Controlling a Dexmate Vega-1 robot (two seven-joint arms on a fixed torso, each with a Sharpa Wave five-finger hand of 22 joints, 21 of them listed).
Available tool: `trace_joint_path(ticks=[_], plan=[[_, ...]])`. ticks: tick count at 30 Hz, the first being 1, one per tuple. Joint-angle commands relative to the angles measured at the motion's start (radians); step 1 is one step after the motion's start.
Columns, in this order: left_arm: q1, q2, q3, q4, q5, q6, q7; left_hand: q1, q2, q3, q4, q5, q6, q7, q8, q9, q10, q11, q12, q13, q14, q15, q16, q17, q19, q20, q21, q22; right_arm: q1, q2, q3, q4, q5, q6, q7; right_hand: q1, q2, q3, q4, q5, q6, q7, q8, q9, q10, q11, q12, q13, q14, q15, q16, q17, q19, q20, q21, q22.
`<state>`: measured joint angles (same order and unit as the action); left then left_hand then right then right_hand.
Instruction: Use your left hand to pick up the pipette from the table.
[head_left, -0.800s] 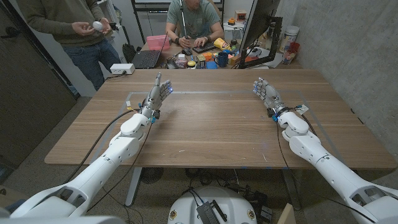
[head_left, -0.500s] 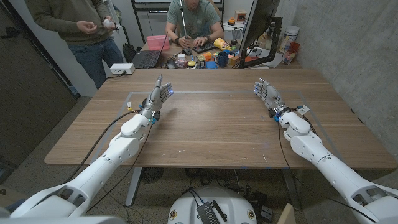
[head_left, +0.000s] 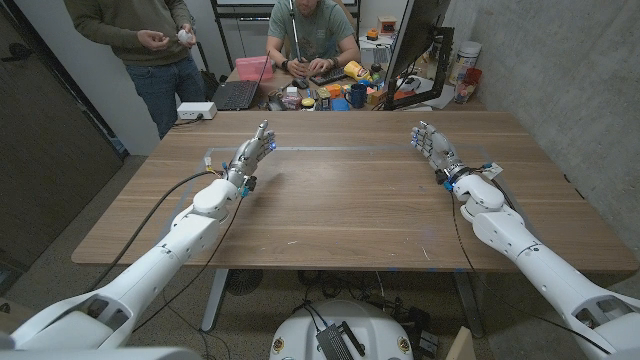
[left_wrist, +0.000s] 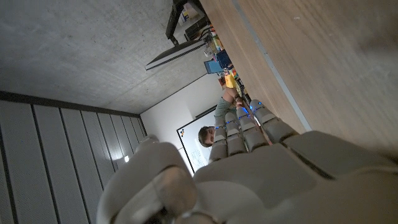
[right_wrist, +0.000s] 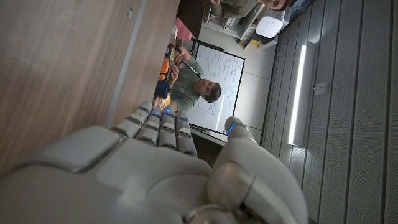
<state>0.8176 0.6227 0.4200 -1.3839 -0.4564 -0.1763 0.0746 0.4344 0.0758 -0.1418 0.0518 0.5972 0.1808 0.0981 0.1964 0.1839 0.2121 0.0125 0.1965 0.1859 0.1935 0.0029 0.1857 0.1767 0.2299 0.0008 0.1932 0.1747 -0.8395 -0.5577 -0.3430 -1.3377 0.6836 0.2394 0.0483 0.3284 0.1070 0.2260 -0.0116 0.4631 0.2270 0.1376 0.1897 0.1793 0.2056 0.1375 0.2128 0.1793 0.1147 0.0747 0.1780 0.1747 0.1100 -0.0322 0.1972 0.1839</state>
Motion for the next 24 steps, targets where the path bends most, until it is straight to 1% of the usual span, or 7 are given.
trace_joint_path(ticks=[1,4,5,6,9,21,24], plan=[[-0.015,0.192,0.018,-0.202,0.242,0.157,0.078,0.041,0.013,0.013,-0.022,0.006,0.002,0.001,0.005,0.005,0.001,0.001,0.002,0.004,0.004,0.009,0.003,0.003,0.002,-0.003,0.005,0.003,-0.007,-0.035,0.017,-0.045,-0.015,-0.017,-0.03,0.01,0.001,0.002,-0.005,0.005,0.008,0.008,0.005,0.003,0.01,0.002,0.001,0.002,0.005,0.002,0.003,0.002,0.004,0.007,0.005,0.003],[-0.011,0.22,0.012,-0.244,0.287,0.181,0.096,0.065,0.02,0.023,-0.034,0.005,0.005,0.001,0.006,0.005,0.007,-0.003,0.005,0.004,0.007,0.011,0.005,0.003,0.004,-0.004,0.005,0.003,-0.001,-0.038,0.016,-0.05,-0.02,-0.022,-0.031,0.01,0.001,0.002,-0.006,0.005,0.008,0.007,0.005,0.003,0.01,0.002,0.001,0.002,0.004,0.001,0.003,0.002,0.003,0.007,0.005,0.003],[-0.012,0.234,0.014,-0.257,0.313,0.187,0.101,0.106,0.033,0.041,-0.057,0.004,0.007,0.001,0.007,0.006,0.011,-0.004,0.007,0.005,0.014,0.011,0.006,0.004,0.008,-0.005,0.006,0.003,0.0,-0.039,0.015,-0.051,-0.022,-0.023,-0.033,0.01,0.001,0.002,-0.006,0.005,0.009,0.007,0.005,0.003,0.01,0.002,0.001,0.002,0.004,0.001,0.003,0.002,0.003,0.007,0.005,0.003],[-0.015,0.252,0.019,-0.277,0.35,0.205,0.107,0.189,0.052,0.076,-0.104,-0.002,0.017,-0.005,0.011,0.007,0.019,-0.005,0.009,0.005,0.019,0.006,0.006,0.004,0.008,-0.006,0.005,0.003,0.003,-0.04,0.014,-0.052,-0.024,-0.025,-0.032,0.01,0.001,0.001,-0.006,0.005,0.008,0.006,0.005,0.003,0.01,0.001,0.001,0.002,0.004,0.001,0.003,0.002,0.003,0.007,0.005,0.003],[-0.021,0.305,0.026,-0.331,0.44,0.252,0.109,0.237,0.055,0.095,-0.135,-0.007,0.02,-0.012,0.011,0.008,0.022,-0.019,0.01,0.006,0.03,0.001,0.008,0.004,0.017,0.003,0.007,0.002,0.008,-0.039,0.011,-0.051,-0.029,-0.031,-0.038,0.011,0.001,0.001,-0.007,0.005,0.009,0.005,0.005,0.003,0.011,0.0,0.001,0.003,0.004,0.001,0.003,0.002,0.003,0.007,0.005,0.003],[0.022,0.384,-0.038,-0.404,0.509,0.302,0.112,0.29,0.049,0.113,-0.17,-0.016,0.03,-0.02,0.014,0.009,0.036,-0.033,0.014,0.007,0.043,-0.003,0.011,0.005,0.023,0.016,0.009,0.003,0.025,-0.019,0.004,-0.025,-0.027,-0.026,-0.034,0.011,0.002,-0.002,-0.009,0.004,0.011,0.004,0.005,0.003,0.011,-0.002,0.0,0.003,0.004,0.001,0.004,0.002,-0.002,0.009,0.005,0.003],[0.029,0.412,-0.011,-0.403,0.63,0.285,0.159,0.295,0.046,0.113,-0.174,-0.02,0.033,-0.025,0.015,0.009,0.04,-0.037,0.015,0.007,0.054,-0.003,0.014,0.006,0.027,0.03,0.01,0.004,0.025,-0.02,0.001,-0.03,-0.032,-0.031,-0.038,0.011,0.002,-0.002,-0.009,0.004,0.011,0.003,0.005,0.003,0.011,-0.002,0.0,0.003,0.004,0.001,0.004,0.002,-0.003,0.01,0.004,0.004]])
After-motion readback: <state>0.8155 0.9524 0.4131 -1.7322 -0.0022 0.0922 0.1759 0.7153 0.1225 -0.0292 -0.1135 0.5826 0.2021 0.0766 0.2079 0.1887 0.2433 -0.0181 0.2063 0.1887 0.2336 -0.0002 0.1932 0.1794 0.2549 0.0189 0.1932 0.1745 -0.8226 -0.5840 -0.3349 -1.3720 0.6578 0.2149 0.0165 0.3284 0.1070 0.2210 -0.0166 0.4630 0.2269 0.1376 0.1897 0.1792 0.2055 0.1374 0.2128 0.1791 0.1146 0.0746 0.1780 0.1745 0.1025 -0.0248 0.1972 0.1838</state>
